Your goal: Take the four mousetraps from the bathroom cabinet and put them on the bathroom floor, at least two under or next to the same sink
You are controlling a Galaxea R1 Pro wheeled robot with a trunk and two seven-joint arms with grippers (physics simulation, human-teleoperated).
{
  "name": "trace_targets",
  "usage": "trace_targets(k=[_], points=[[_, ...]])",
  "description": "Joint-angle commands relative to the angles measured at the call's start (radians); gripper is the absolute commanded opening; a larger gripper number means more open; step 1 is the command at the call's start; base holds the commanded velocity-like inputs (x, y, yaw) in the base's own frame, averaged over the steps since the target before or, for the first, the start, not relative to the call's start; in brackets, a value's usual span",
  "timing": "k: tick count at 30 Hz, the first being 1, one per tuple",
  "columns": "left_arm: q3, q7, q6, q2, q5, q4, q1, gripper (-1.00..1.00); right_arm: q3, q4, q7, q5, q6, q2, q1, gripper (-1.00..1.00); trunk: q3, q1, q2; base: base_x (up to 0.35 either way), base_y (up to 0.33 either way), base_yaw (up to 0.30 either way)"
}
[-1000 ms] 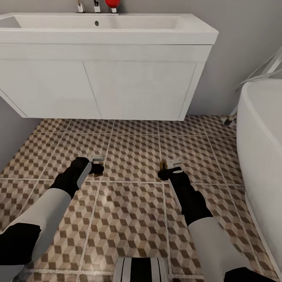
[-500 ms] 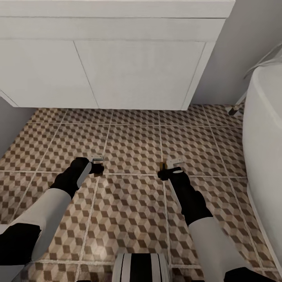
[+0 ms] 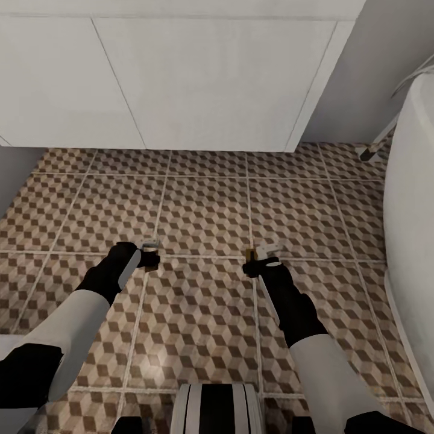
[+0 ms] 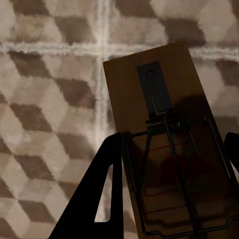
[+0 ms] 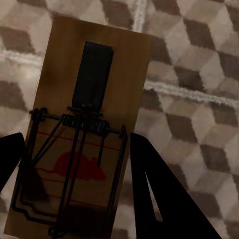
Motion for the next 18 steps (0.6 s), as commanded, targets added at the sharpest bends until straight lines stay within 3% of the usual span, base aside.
trace_targets(k=[1,10,18], points=[[-0.006,0.01,0.004,0.001,0.009,-0.001,0.0,-1.0,0.002,-0.003,-0.006,-0.003,0.004,0.0,0.0,-1.0,-0.006,0.0,-0.001,0.0,0.0,0.0],[-0.006,0.01,0.004,0.001,0.009,-0.002,0.0,-1.0,0.002,-0.02,-0.006,-0.003,0.004,0.0,0.0,-1.0,-0.054,0.004,-0.003,0.0,0.0,0.0],[-0.006,0.01,0.003,0.001,0.008,-0.009,0.0,-1.0,0.007,-0.021,-0.004,-0.002,-0.004,0.0,0.0,-1.0,-0.066,0.004,-0.003,0.0,0.0,0.0]])
